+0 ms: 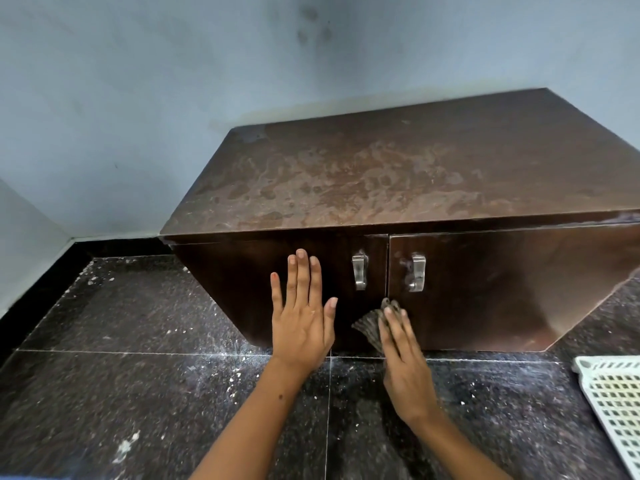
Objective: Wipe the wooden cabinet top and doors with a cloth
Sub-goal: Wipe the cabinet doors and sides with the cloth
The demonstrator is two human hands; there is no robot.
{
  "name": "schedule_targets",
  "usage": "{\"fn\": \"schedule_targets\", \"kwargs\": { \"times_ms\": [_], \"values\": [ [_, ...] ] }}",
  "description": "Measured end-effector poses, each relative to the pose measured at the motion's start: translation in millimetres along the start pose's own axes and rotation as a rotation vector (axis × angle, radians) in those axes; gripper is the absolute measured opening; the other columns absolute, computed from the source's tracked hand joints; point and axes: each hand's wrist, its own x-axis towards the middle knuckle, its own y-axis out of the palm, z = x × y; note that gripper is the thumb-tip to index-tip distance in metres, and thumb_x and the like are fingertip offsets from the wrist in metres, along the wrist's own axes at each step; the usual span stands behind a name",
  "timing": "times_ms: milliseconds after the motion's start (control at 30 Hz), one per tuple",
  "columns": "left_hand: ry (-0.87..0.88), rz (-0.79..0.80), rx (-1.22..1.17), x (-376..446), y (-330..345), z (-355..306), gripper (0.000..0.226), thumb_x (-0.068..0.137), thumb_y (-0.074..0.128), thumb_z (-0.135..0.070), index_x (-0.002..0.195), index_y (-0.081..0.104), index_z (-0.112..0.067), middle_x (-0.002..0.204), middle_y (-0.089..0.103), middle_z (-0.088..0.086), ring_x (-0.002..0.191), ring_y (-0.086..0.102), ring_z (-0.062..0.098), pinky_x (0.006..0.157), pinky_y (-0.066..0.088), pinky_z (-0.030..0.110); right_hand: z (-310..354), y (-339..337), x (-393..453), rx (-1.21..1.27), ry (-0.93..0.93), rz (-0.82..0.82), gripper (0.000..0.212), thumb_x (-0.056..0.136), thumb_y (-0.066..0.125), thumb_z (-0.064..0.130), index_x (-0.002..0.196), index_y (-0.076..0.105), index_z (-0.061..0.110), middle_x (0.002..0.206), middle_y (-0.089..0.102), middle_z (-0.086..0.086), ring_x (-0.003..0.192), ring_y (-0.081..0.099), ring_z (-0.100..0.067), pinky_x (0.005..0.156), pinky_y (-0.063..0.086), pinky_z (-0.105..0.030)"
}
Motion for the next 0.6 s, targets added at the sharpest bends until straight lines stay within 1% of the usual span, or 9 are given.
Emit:
{"fn": "schedule_targets", "kwargs": {
  "times_ms": [67, 167, 233, 300, 400, 467, 500, 567, 600],
  "values": [
    [-0.008, -0.005, -0.005, 0.7, 1.1, -0.5, 0.062, 0.099, 0.015, -0.039, 0.148, 0.0, -0.005, 0.157, -0.022, 0.007, 0.146, -0.01, 0.023, 0.118, -0.005, 0.046, 6.0, -6.9, 11.9, 0.029, -0.033, -0.096, 0.088, 0.069, 0.057, -0.022, 0.144, 0.018, 0.005, 0.158, 0.006, -0.003, 0.146, 0.003, -0.025, 0.108, 0.034, -0.044],
    [-0.01, -0.023, -0.002, 1.0, 3.9, -2.1, 0.066, 0.098, 0.019, -0.039, 0.149, -0.006, -0.005, 0.156, -0.022, 0.008, 0.146, -0.011, 0.023, 0.118, -0.005, 0.046, 28.0, -21.7, 51.6, 0.026, -0.052, -0.314, 0.061, 0.092, 0.035, -0.006, 0.147, 0.012, 0.005, 0.159, -0.006, -0.003, 0.146, -0.001, -0.026, 0.117, 0.02, -0.041],
    [-0.017, -0.033, -0.01, 1.2, 4.7, -4.3, 0.068, 0.098, 0.019, -0.039, 0.149, -0.012, -0.006, 0.156, -0.024, 0.009, 0.145, -0.013, 0.023, 0.117, -0.006, 0.046, 42.9, -32.2, 74.6, 0.002, 0.021, -0.363, 0.058, 0.097, 0.033, 0.002, 0.149, 0.007, 0.005, 0.157, 0.0, -0.011, 0.146, -0.002, -0.028, 0.119, 0.013, -0.04],
    [-0.03, -0.04, -0.008, 1.4, 5.2, -7.5, 0.069, 0.098, 0.019, -0.039, 0.148, -0.013, -0.005, 0.155, -0.025, 0.009, 0.145, -0.015, 0.023, 0.117, -0.007, 0.046, 52.9, -38.1, 86.4, -0.025, 0.138, -0.318, 0.06, 0.094, 0.038, 0.007, 0.147, 0.01, 0.001, 0.154, 0.009, -0.018, 0.145, -0.002, -0.029, 0.118, 0.014, -0.043],
    [-0.043, -0.026, -0.008, 2.6, 4.0, -8.8, 0.066, 0.098, 0.02, -0.038, 0.148, -0.005, -0.003, 0.155, -0.026, 0.009, 0.145, -0.015, 0.023, 0.117, -0.007, 0.048, 62.4, -31.7, 80.5, -0.005, 0.297, -0.222, 0.067, 0.09, 0.048, 0.01, 0.146, 0.014, 0.0, 0.155, 0.005, -0.018, 0.144, 0.001, -0.03, 0.113, 0.021, -0.046],
    [-0.034, -0.02, 0.012, 1.5, 2.7, -6.4, 0.065, 0.097, 0.02, -0.038, 0.147, -0.001, -0.003, 0.155, -0.025, 0.009, 0.145, -0.014, 0.023, 0.116, -0.005, 0.049, 66.5, -22.4, 65.3, 0.072, 0.383, -0.127, 0.085, 0.081, 0.06, -0.001, 0.148, 0.007, 0.002, 0.156, -0.007, -0.016, 0.144, -0.004, -0.031, 0.113, 0.025, -0.047],
    [-0.025, -0.017, 0.023, 0.8, 2.3, -5.1, 0.065, 0.097, 0.021, -0.038, 0.147, 0.001, -0.003, 0.156, -0.024, 0.009, 0.146, -0.013, 0.023, 0.116, -0.005, 0.049, 67.9, -18.8, 57.2, 0.139, 0.422, -0.066, 0.095, 0.077, 0.06, -0.009, 0.149, 0.0, 0.006, 0.155, -0.018, -0.012, 0.144, -0.012, -0.029, 0.113, 0.028, -0.046],
    [-0.012, -0.013, 0.044, -0.4, 1.0, -2.9, 0.065, 0.097, 0.022, -0.038, 0.148, 0.003, -0.002, 0.156, -0.021, 0.01, 0.146, -0.01, 0.024, 0.116, -0.003, 0.051, 71.4, -16.6, 47.4, 0.31, 0.479, 0.018, 0.101, 0.076, 0.053, -0.017, 0.147, -0.013, 0.014, 0.151, -0.034, 0.0, 0.142, -0.025, -0.018, 0.114, 0.03, -0.037],
    [-0.011, -0.008, 0.054, -0.7, 0.3, -2.5, 0.065, 0.097, 0.022, -0.038, 0.148, 0.004, -0.002, 0.156, -0.021, 0.01, 0.146, -0.009, 0.025, 0.116, -0.003, 0.051, 74.6, -17.5, 46.9, 0.392, 0.494, 0.013, 0.101, 0.076, 0.051, -0.018, 0.146, -0.014, 0.016, 0.15, -0.036, 0.004, 0.141, -0.027, -0.015, 0.117, 0.023, -0.03]
  ]
}}
